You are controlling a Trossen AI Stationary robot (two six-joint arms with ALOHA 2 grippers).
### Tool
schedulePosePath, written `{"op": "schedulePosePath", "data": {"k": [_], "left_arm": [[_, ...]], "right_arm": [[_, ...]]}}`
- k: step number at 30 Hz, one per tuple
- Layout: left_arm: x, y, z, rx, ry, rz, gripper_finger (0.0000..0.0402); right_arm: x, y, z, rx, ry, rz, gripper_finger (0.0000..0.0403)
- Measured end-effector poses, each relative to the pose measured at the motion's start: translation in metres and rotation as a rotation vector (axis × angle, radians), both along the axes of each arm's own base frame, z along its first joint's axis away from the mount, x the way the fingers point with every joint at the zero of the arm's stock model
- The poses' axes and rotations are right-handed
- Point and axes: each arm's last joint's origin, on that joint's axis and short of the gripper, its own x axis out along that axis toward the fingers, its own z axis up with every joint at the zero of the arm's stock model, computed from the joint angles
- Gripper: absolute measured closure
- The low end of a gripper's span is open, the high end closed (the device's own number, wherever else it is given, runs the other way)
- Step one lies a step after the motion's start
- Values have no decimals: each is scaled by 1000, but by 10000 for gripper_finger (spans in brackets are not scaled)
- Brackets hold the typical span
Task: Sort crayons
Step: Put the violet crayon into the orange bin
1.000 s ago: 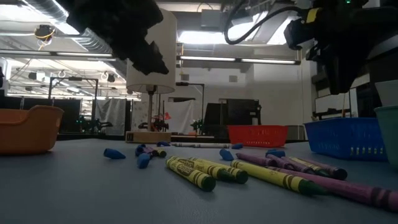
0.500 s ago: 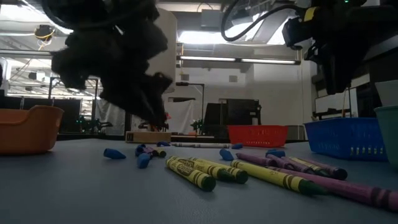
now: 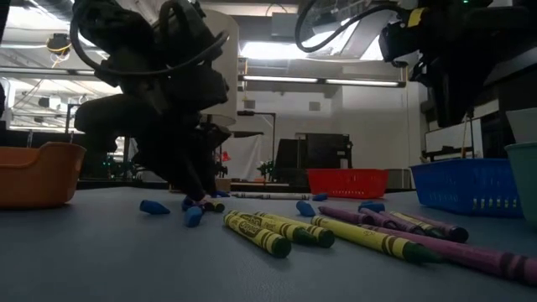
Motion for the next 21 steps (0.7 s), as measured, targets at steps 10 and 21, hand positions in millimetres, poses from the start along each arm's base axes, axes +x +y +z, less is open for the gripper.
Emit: {"op": "schedulePosePath", "data": {"k": [10, 21], "left_arm": [[-5, 0, -3, -7, 64, -11, 271], [-10, -3, -6, 5, 126, -17, 271]], "right_arm": [[0, 0, 0, 0, 0, 0, 274], [0, 0, 0, 1, -3, 0, 274]]}}
